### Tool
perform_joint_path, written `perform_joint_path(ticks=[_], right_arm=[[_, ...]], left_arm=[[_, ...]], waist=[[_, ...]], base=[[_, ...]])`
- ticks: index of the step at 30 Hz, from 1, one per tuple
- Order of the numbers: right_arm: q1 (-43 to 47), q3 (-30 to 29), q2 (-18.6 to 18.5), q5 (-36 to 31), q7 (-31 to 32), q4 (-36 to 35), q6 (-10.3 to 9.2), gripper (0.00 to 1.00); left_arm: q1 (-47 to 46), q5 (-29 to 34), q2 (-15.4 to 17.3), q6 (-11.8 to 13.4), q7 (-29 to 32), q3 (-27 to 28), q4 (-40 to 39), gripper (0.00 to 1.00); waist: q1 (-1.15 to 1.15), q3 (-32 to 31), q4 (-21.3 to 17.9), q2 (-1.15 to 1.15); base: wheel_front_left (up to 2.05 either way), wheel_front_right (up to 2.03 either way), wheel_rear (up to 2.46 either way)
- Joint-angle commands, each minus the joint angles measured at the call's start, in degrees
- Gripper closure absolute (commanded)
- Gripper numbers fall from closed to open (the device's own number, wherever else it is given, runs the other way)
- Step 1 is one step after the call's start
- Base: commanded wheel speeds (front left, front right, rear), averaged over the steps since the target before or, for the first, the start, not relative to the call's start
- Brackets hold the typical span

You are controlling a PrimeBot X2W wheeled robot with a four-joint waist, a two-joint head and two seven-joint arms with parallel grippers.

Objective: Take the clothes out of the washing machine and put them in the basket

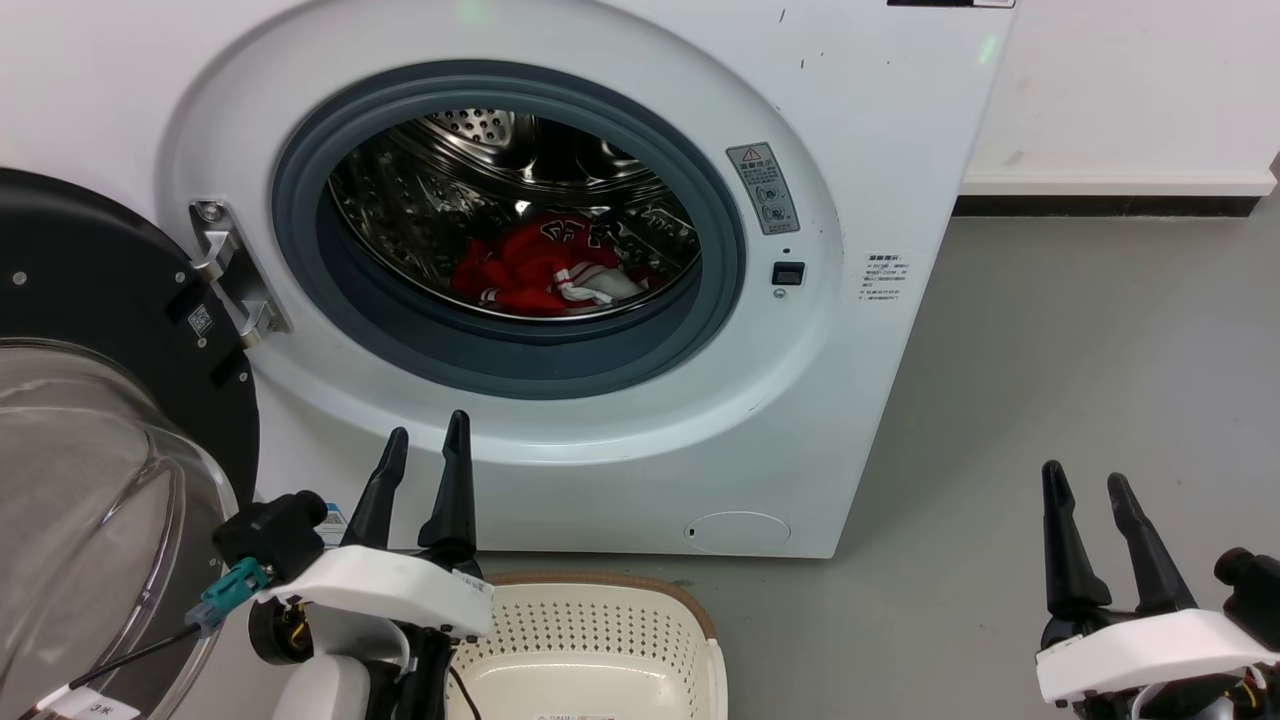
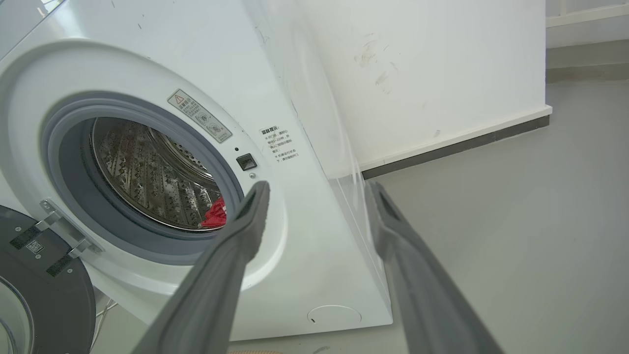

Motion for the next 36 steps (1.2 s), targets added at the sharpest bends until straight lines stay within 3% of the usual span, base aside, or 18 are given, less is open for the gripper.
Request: perform_joint_path(ticks=[1,36], right_arm=[[0.2,0.07,-0.04,-1.65,-0.42,-0.74,0.0,0.0],[2.66,-0.75,-0.01,-21.0,-3.1,-1.24,-0.01,0.0]], left_arm=[[-1.29,1.62,0.14,0.39,-0.5,-0.18,-0.39,0.0],[-2.05,21.25,0.15,2.04,-5.2,-3.97,2.61,0.0]], waist=[[0.0,-0.01,0.04,0.0],[0.0,-0.36,0.05,0.0]], base=[[0.0,0.0,0.0],[0.0,0.0,0.0]])
